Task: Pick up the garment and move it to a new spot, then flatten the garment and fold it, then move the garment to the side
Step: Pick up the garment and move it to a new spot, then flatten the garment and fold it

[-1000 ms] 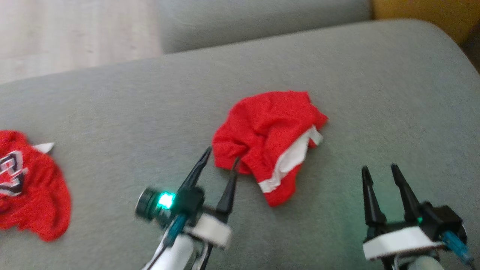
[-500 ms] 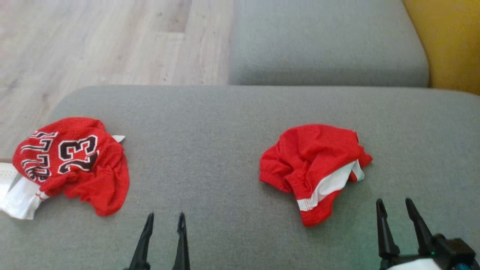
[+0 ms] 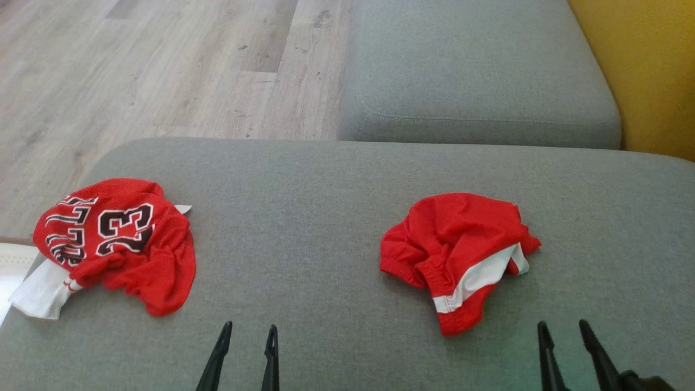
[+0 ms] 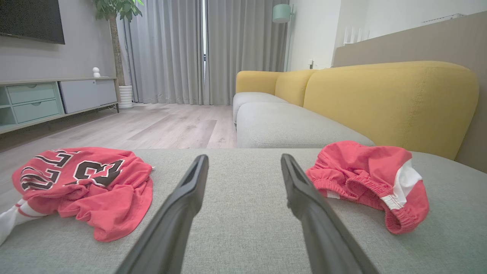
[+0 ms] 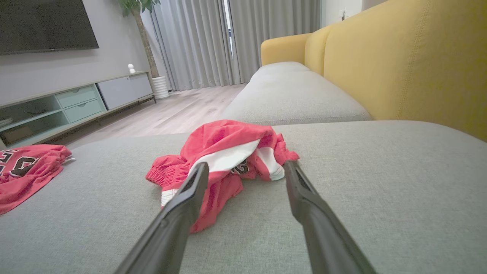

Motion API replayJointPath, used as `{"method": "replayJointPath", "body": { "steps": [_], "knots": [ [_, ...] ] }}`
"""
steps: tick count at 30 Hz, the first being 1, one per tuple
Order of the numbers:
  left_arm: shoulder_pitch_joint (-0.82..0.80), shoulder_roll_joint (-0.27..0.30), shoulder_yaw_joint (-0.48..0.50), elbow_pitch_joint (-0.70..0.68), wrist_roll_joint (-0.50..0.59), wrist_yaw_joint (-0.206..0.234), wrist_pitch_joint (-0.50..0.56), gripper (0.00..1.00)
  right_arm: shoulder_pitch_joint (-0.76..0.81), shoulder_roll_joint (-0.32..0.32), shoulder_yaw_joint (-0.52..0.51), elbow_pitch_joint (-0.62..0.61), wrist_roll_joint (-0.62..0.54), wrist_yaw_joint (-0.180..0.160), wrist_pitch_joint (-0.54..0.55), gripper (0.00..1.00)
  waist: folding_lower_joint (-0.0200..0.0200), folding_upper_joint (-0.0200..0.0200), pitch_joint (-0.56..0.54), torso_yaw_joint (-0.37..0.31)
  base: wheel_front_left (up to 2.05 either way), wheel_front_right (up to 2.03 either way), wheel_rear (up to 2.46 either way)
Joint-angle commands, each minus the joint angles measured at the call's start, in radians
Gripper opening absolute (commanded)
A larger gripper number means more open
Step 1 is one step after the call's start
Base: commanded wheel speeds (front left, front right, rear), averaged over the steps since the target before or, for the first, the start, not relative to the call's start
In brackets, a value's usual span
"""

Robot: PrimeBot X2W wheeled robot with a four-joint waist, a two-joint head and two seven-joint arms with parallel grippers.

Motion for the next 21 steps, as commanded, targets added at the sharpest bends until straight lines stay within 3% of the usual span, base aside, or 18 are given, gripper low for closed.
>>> {"method": "replayJointPath", "body": {
  "steps": [1,21],
  "knots": [
    [-0.054,-0.019,0.037,-0.029,0.012,-0.003,-0.009,1.0,-0.021,-0.01,0.033,-0.039,-0.002,-0.001,-0.002,1.0,0.0,0.0,0.001,-0.005,0.0,0.0,0.0],
    [-0.063,-0.02,0.023,-0.022,0.027,-0.005,-0.01,1.0,-0.032,-0.01,0.078,-0.042,-0.011,-0.001,-0.002,1.0,0.0,0.0,0.02,-0.048,0.0,0.0,0.0]
  ]
}}
